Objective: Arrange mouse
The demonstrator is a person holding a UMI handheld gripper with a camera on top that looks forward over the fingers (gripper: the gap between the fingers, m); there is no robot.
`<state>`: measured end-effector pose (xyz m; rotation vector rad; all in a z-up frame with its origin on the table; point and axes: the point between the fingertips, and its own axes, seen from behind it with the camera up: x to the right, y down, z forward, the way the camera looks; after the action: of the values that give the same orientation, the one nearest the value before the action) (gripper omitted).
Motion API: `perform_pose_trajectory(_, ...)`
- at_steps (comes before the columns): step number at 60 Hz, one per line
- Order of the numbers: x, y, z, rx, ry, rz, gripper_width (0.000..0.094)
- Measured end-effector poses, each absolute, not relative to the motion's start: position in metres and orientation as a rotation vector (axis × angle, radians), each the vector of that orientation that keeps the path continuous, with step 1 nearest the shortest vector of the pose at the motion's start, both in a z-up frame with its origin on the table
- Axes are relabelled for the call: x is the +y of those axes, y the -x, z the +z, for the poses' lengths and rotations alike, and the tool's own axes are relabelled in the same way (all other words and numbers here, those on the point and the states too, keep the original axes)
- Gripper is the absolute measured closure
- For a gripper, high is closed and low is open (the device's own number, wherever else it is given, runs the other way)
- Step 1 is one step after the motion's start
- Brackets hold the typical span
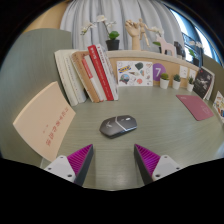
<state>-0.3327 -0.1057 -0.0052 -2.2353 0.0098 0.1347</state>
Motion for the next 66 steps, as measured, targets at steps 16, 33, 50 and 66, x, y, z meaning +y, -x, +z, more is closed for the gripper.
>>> perform_pose_trajectory(16, -0.036, 0.353, -0.006, 0.009, 2.238, 0.093, 0.0108)
perform_pose_trajectory(33, 0.019, 0.378, -0.005, -0.014, 2.258, 0.098, 0.0113)
perform_pose_trajectory(50, 0.032, 0.367, -0.010, -0.018, 2.291, 0.044, 0.0409)
perform_pose_trajectory(66, 0.032, 0.364, -0.012, -0.047, 2.339, 0.081, 0.0623)
